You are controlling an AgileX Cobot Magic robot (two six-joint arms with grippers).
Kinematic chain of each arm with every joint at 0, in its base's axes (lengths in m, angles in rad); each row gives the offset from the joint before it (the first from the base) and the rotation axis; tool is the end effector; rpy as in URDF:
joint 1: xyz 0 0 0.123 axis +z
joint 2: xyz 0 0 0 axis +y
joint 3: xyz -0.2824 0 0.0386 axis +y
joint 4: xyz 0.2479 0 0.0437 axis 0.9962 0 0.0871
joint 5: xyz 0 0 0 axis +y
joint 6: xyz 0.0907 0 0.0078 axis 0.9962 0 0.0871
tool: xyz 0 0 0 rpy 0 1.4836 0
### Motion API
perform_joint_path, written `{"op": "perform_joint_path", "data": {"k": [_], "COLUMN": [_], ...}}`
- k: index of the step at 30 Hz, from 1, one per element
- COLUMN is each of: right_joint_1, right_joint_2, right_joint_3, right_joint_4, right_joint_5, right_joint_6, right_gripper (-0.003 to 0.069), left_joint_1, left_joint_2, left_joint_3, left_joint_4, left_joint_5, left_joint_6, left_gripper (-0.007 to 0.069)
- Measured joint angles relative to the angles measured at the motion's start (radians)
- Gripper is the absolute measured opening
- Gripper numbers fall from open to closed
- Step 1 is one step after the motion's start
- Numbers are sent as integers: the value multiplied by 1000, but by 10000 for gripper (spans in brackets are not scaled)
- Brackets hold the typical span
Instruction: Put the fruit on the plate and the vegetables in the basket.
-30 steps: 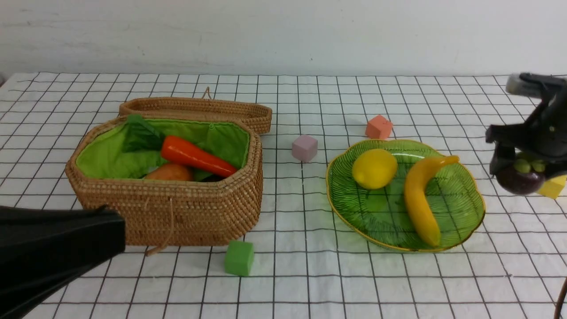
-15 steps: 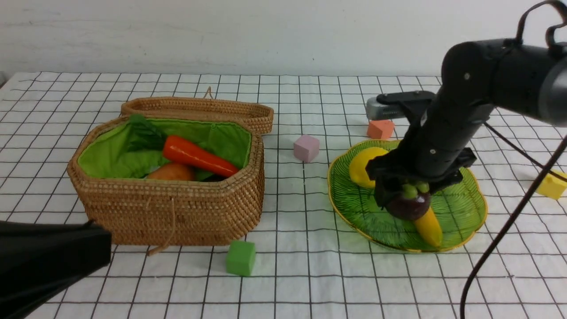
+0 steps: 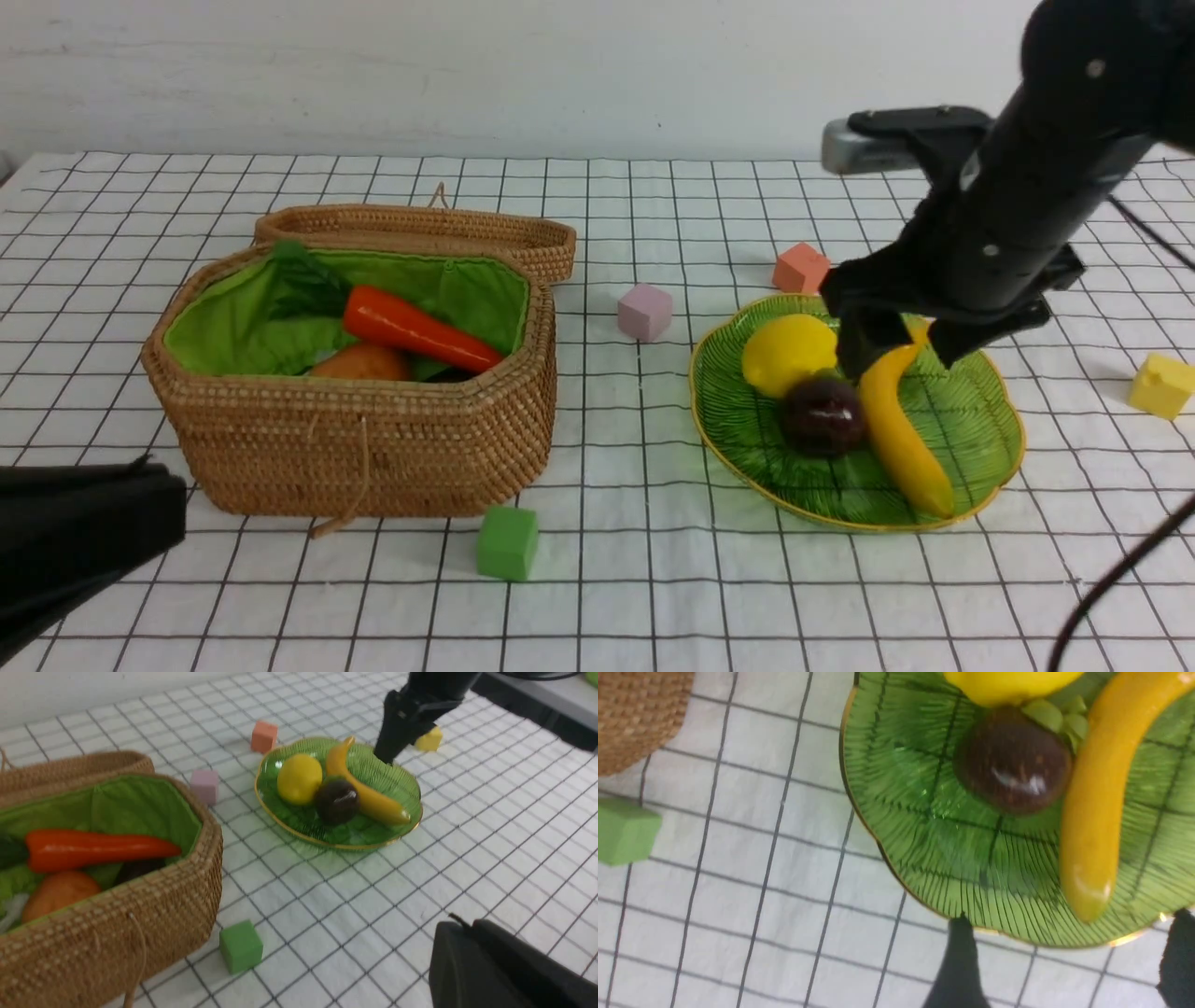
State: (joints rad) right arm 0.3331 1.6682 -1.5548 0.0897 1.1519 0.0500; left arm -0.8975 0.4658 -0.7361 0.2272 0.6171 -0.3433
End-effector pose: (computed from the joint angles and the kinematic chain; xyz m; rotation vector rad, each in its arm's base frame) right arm 0.3301 0.1221 0.3319 -0.3623 2.7405 0.2258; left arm 0.0590 -0.0549 0.3704 0.5844 1.7672 -0.6233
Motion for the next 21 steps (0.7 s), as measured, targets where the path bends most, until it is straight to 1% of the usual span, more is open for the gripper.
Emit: {"op": "perform_joint_path", "data": {"k": [1, 2, 3, 5, 6, 7, 8, 9, 10, 11, 13, 17, 19, 20, 21], "right_joint_1": [0, 0, 0, 0, 0, 0, 0, 0, 0, 0, 0, 0, 0, 0, 0], "right_joint_2": [0, -97, -97, -270, -270, -372, -438, -492, -505, -608, -740, -918, -1001, -1001, -1045], "right_joint_3": [2, 38, 43, 153, 162, 241, 294, 326, 348, 425, 555, 709, 783, 790, 827], "right_joint_4": [0, -9, -9, -6, -6, 6, 16, 24, 26, 39, 50, 52, 46, 46, 44], "right_joint_5": [7, 48, 51, 72, 72, 77, 78, 76, 76, 66, 42, -16, -64, -69, -110], "right_joint_6": [0, -1, -1, 16, 18, 40, 55, 66, 69, 102, 154, 223, 239, 239, 239], "right_gripper": [515, 444, 436, 314, 314, 253, 218, 190, 190, 142, 83, 27, 16, 15, 14], "left_joint_1": [0, 0, 0, 0, 0, 0, 0, 0, 0, 0, 0, 0, 0, 0, 0], "left_joint_2": [-8, -90, -100, -231, -250, -310, -354, -372, -384, -416, -444, -453, -453, -453, -453], "left_joint_3": [7, 76, 85, 215, 225, 291, 346, 372, 388, 441, 506, 568, 589, 590, 598], "left_joint_4": [1, 2, 2, 7, 7, 14, 25, 34, 36, 55, 93, 148, 157, 158, 158], "left_joint_5": [-8, -85, -93, -200, -206, -250, -285, -308, -314, -354, -409, -467, -470, -471, -467], "left_joint_6": [0, -17, -17, -75, -79, -110, -133, -145, -147, -157, -161, -165, -167, -167, -167], "left_gripper": [17, 12, 12, -10, -11, -13, -13, -13, -13, -13, -13, -13, -13, -13, -13]}}
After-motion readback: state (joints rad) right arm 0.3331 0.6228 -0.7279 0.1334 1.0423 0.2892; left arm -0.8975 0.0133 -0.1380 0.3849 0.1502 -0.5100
